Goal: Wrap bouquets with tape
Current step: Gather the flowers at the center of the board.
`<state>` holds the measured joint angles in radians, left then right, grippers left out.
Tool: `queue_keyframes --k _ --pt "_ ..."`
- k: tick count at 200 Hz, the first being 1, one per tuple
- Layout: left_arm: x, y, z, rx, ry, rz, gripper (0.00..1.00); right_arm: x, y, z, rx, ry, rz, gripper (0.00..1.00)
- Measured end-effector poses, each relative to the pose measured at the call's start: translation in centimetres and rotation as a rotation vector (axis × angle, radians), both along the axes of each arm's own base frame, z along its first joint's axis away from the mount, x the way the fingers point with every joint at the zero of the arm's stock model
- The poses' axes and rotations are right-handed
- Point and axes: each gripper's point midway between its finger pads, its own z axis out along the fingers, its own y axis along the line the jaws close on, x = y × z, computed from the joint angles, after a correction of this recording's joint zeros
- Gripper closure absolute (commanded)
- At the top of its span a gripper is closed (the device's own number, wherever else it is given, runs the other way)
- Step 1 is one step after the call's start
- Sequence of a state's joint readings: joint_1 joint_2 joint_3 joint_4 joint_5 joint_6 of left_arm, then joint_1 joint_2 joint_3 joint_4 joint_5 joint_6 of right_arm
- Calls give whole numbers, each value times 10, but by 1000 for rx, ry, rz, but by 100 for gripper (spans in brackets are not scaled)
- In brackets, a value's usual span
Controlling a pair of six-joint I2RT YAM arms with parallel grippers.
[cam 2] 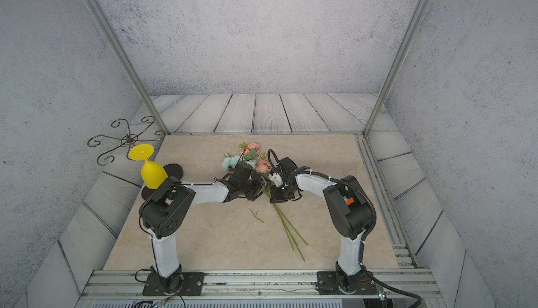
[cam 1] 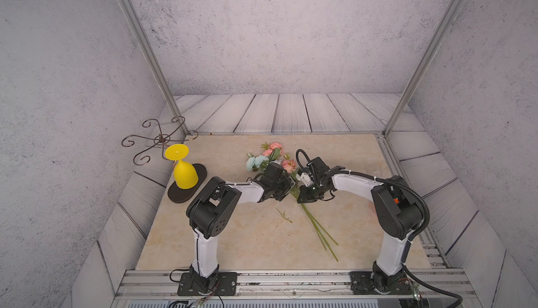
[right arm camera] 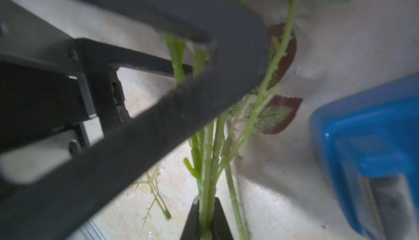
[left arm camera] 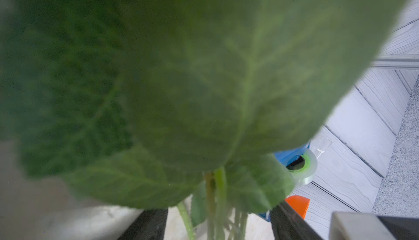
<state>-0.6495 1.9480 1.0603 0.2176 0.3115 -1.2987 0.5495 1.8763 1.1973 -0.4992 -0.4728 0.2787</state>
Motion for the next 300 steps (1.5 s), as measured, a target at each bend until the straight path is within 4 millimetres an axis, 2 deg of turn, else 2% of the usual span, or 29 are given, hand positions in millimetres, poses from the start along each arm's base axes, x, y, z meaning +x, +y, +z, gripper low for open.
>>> queue_keyframes --k 13,40,60,98,133,147,165,198,229,270,300 --pt "-1 -4 -2 25 17 -15 36 0 0 -3 -9 5 16 100" --pt "-5 -11 -10 108 95 -49 43 5 2 -4 -22 1 42 100" --pt "-12 -10 -15 123 147 -50 56 9 3 -4 -24 -8 55 100" --pt "-19 -6 -19 148 186 -54 65 6 2 -8 -27 -5 57 100" --pt "-23 -8 -24 169 207 -72 86 1 2 -10 -41 8 66 94" --pt "-24 -9 -25 174 211 -79 88 -1 0 -11 -56 12 66 87" --pt "-24 -9 -26 181 211 -78 93 1 -3 -10 -71 2 60 83" --pt "-24 -8 -26 185 211 -80 100 2 -15 2 -100 -56 26 63" --pt "-24 -7 -26 184 212 -81 100 7 -37 15 -126 -113 -43 62" --pt "-25 -1 -26 203 211 -93 100 7 -63 1 -229 -143 -68 64" --pt "-26 2 -26 213 215 -96 100 6 -65 -4 -242 -169 -37 64"
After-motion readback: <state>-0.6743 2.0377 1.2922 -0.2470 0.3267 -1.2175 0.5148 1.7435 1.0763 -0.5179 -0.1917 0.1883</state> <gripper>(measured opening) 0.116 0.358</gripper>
